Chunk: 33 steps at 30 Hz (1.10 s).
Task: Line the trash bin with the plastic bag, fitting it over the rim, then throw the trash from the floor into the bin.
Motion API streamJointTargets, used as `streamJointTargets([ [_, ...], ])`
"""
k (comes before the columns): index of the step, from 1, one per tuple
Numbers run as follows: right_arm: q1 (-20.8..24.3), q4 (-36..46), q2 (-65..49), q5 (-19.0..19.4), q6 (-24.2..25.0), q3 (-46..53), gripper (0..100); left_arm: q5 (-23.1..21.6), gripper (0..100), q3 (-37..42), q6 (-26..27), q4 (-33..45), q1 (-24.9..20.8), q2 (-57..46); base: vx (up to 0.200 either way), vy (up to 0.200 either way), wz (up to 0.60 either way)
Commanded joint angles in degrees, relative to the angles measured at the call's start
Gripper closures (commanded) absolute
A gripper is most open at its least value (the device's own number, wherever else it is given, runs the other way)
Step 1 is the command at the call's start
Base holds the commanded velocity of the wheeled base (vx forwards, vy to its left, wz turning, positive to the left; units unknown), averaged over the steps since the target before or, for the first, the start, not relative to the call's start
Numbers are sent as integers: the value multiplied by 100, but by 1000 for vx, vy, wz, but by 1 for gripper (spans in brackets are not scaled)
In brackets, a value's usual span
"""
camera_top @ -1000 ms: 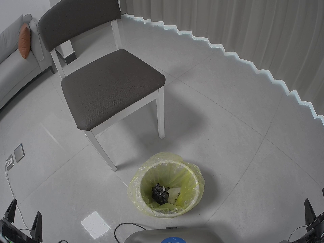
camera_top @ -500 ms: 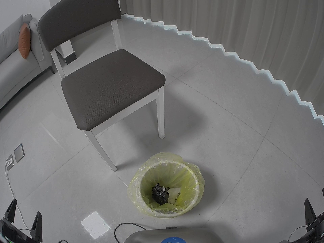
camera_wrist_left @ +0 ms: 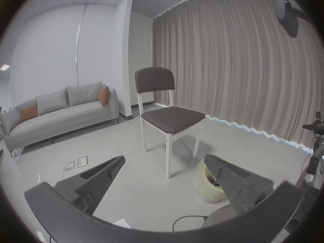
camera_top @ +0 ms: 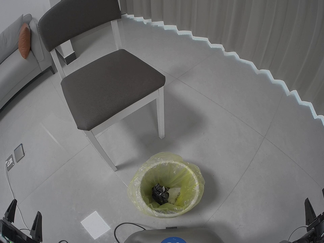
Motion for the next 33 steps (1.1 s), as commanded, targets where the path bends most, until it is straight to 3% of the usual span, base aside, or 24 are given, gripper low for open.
streamJointTargets([
  [1, 1, -2, -14, -2, 4, 101, 0, 1, 0, 92, 0, 2, -5, -93, 0, 0, 0],
  [33, 1, -2, -14, -11, 4, 101, 0, 1, 0, 92, 0, 2, -5, -93, 0, 0, 0],
])
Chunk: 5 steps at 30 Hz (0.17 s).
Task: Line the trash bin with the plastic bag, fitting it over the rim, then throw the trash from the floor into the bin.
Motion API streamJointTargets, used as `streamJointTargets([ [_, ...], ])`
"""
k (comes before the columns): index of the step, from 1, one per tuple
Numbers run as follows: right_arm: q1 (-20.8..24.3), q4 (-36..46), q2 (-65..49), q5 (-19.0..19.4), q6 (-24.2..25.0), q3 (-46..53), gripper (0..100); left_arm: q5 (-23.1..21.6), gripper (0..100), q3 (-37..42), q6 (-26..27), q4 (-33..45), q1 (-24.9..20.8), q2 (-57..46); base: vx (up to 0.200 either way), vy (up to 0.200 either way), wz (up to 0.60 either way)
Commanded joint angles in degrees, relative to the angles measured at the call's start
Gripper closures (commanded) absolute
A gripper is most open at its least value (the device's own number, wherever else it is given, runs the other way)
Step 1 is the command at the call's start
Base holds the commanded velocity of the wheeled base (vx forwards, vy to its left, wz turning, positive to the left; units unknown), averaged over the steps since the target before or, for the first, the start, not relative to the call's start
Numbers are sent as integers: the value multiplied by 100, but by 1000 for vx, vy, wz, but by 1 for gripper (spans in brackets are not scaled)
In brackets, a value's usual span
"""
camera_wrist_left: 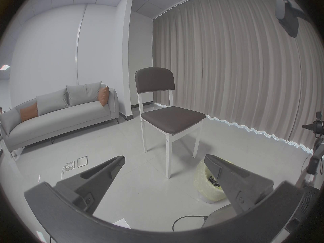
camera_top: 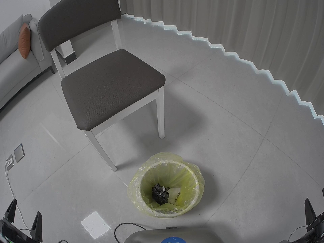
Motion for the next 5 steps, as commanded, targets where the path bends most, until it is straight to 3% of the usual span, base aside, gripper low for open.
streamJointTargets([
  [1, 1, -2, -14, 0, -1, 101, 0, 1, 0, 92, 0, -1, 4, -93, 0, 0, 0],
  [5, 1, -2, -14, 0, -1, 101, 0, 1, 0, 92, 0, -1, -5, -93, 0, 0, 0],
])
